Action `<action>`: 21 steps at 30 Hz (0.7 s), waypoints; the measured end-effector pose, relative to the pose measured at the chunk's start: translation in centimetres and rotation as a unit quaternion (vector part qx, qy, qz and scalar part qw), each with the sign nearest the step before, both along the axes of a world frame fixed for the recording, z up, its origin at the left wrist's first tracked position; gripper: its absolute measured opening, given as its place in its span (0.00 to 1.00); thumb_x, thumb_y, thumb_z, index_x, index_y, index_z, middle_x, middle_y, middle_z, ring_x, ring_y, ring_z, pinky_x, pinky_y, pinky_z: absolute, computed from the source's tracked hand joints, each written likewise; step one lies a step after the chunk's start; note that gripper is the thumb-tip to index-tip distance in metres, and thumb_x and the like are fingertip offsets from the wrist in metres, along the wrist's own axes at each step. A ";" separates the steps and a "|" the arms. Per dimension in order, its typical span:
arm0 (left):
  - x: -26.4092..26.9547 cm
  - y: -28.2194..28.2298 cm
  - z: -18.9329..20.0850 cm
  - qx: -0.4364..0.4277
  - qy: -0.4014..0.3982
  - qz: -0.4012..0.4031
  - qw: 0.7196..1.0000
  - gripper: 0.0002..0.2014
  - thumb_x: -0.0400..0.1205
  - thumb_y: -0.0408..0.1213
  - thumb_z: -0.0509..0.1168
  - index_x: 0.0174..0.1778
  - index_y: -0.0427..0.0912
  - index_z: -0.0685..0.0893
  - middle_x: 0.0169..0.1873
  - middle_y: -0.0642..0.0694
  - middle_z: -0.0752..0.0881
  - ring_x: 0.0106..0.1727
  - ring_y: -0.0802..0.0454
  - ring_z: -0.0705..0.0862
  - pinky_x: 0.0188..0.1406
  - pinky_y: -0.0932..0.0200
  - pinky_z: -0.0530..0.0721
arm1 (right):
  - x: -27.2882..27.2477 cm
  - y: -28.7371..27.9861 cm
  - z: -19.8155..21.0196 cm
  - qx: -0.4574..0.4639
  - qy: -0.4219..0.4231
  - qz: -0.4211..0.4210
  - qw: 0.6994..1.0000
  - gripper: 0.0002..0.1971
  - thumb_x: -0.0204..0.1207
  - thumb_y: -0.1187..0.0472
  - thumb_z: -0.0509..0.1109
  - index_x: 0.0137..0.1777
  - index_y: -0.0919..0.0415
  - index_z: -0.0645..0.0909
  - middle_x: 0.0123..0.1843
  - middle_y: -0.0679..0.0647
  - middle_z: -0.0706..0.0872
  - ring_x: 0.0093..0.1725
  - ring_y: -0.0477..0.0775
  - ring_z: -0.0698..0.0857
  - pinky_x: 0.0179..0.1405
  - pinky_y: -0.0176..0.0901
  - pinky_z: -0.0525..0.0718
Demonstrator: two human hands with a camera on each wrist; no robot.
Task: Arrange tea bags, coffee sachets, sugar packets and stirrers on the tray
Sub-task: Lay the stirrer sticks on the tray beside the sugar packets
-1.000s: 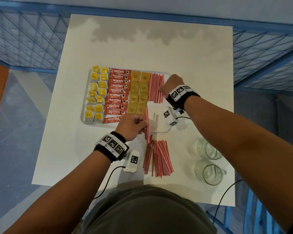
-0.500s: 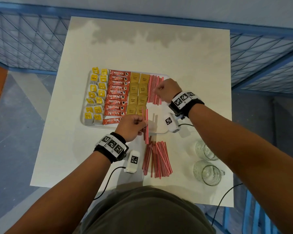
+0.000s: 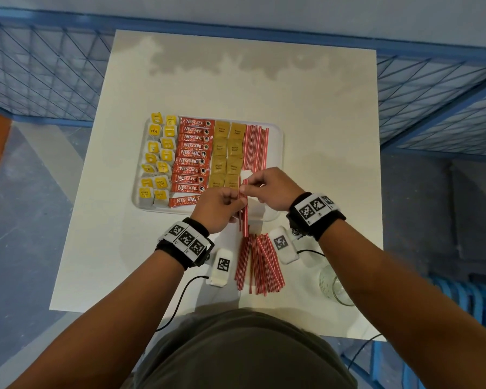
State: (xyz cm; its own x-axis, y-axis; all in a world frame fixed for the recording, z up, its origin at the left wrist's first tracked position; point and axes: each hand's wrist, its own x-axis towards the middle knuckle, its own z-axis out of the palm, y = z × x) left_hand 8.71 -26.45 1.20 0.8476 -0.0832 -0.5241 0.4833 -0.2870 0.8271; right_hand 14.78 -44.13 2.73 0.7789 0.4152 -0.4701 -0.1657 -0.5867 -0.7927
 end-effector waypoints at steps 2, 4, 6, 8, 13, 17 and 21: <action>-0.1 -0.1 0.0 0.005 -0.008 0.002 1.000 0.07 0.84 0.33 0.71 0.49 0.31 0.89 0.41 0.33 0.91 0.34 0.52 0.89 0.30 0.61 0.88 | -0.3 -0.2 0.1 0.006 -0.002 -0.012 1.000 0.15 0.82 0.53 0.75 0.45 0.68 0.89 0.37 0.67 0.85 0.30 0.48 0.76 0.36 0.42 0.78; -0.2 -0.1 0.1 0.006 -0.012 0.002 1.000 0.08 0.84 0.34 0.71 0.49 0.31 0.89 0.41 0.33 0.91 0.34 0.54 0.89 0.30 0.62 0.88 | -0.4 -0.3 0.2 0.010 -0.004 -0.018 1.000 0.15 0.82 0.54 0.74 0.44 0.67 0.89 0.34 0.65 0.83 0.29 0.47 0.76 0.34 0.40 0.77; -0.2 -0.2 0.2 0.007 -0.015 -0.006 1.000 0.08 0.84 0.34 0.71 0.49 0.32 0.90 0.40 0.35 0.92 0.34 0.55 0.89 0.31 0.63 0.88 | -0.5 -0.4 0.2 0.016 -0.005 -0.027 1.000 0.15 0.82 0.53 0.74 0.44 0.68 0.88 0.33 0.65 0.82 0.29 0.47 0.75 0.33 0.39 0.77; -0.2 -0.2 0.3 0.012 -0.019 -0.020 1.000 0.07 0.84 0.34 0.71 0.49 0.33 0.91 0.39 0.38 0.92 0.34 0.56 0.89 0.31 0.63 0.88 | -0.4 -0.5 0.2 0.022 -0.005 -0.046 0.999 0.16 0.82 0.53 0.75 0.45 0.69 0.87 0.32 0.60 0.81 0.29 0.47 0.75 0.33 0.40 0.77; -0.3 -0.3 0.3 0.018 -0.023 -0.038 0.999 0.09 0.85 0.35 0.70 0.47 0.34 0.92 0.34 0.52 0.92 0.36 0.56 0.91 0.30 0.64 0.87 | -0.1 -0.5 0.2 0.041 -0.004 -0.056 0.998 0.14 0.81 0.54 0.77 0.47 0.68 0.88 0.34 0.55 0.82 0.30 0.45 0.76 0.33 0.36 0.79; -0.3 -0.2 0.2 0.015 -0.021 -0.043 0.999 0.09 0.85 0.37 0.70 0.46 0.35 0.92 0.36 0.51 0.93 0.38 0.55 0.91 0.29 0.65 0.85 | -0.1 -0.6 0.2 0.044 -0.001 -0.052 0.998 0.13 0.81 0.55 0.77 0.46 0.67 0.89 0.33 0.54 0.82 0.28 0.43 0.76 0.33 0.35 0.79; -0.2 -0.2 -0.2 0.022 -0.022 -0.047 0.998 0.09 0.85 0.36 0.70 0.45 0.35 0.92 0.38 0.45 0.93 0.39 0.48 0.91 0.29 0.64 0.86 | 0.1 -0.7 0.3 0.026 0.002 -0.033 0.999 0.13 0.81 0.54 0.76 0.44 0.66 0.90 0.30 0.51 0.81 0.26 0.42 0.75 0.31 0.34 0.77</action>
